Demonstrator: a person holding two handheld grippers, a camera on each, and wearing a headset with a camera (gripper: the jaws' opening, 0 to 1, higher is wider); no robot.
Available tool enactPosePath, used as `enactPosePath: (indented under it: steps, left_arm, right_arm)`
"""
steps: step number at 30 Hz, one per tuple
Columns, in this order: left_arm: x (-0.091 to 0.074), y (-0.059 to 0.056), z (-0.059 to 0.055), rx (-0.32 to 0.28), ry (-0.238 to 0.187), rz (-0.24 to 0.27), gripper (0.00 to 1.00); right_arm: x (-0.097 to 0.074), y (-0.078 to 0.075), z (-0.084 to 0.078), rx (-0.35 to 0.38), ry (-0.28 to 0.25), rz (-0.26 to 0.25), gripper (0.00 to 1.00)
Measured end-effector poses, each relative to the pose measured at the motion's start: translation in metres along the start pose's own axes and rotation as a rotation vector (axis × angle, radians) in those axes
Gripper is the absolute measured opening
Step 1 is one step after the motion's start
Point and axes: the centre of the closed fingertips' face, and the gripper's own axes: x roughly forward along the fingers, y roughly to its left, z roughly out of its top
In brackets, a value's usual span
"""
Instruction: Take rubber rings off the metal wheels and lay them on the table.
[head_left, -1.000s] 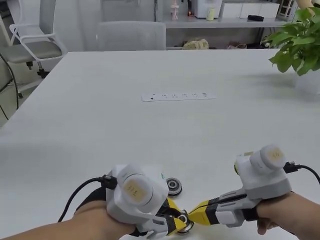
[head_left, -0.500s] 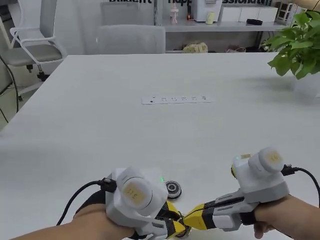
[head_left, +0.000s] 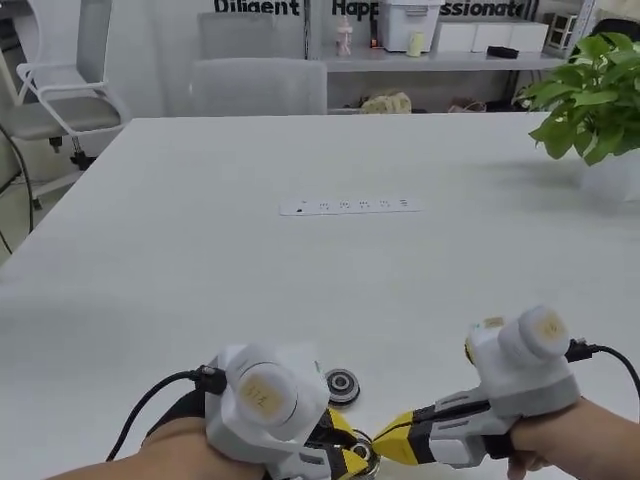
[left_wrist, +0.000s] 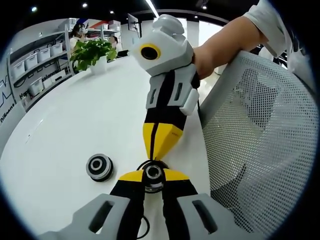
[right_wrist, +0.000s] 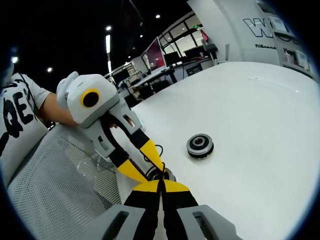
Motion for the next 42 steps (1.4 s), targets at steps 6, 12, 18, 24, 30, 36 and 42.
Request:
enactPosePath:
  steps: [6,12,18,24,30,36,42]
  left_arm:
    - [0.000,0.000,0.000,-0.005,-0.001,-0.004,0.07]
    - [0.000,0.000,0.000,0.002,0.007,-0.007,0.07]
    - [0.000,0.001,0.001,0.012,0.014,-0.005,0.11]
    - [-0.004,-0.002,0.006,0.016,0.015,-0.016,0.16]
    - [-0.012,-0.001,0.011,0.006,0.004,-0.021,0.18]
    - [-0.018,-0.004,0.017,-0.005,-0.011,-0.026,0.23]
    - [-0.027,-0.005,0.021,-0.018,-0.027,-0.028,0.27]
  right_arm:
    - [0.000,-0.002,-0.003,-0.005,0.006,-0.007,0.00]
    - [0.000,-0.002,-0.003,-0.008,0.006,-0.006,0.00]
    - [-0.001,-0.003,-0.002,-0.007,0.001,-0.003,0.00]
    - [-0.001,-0.004,-0.001,-0.004,-0.005,-0.006,0.00]
    - [-0.002,-0.004,0.000,-0.001,-0.012,-0.007,0.00]
    - [-0.003,-0.003,0.001,0.002,-0.018,-0.005,0.00]
    - [-0.004,-0.002,0.002,0.005,-0.024,-0.001,0.00]
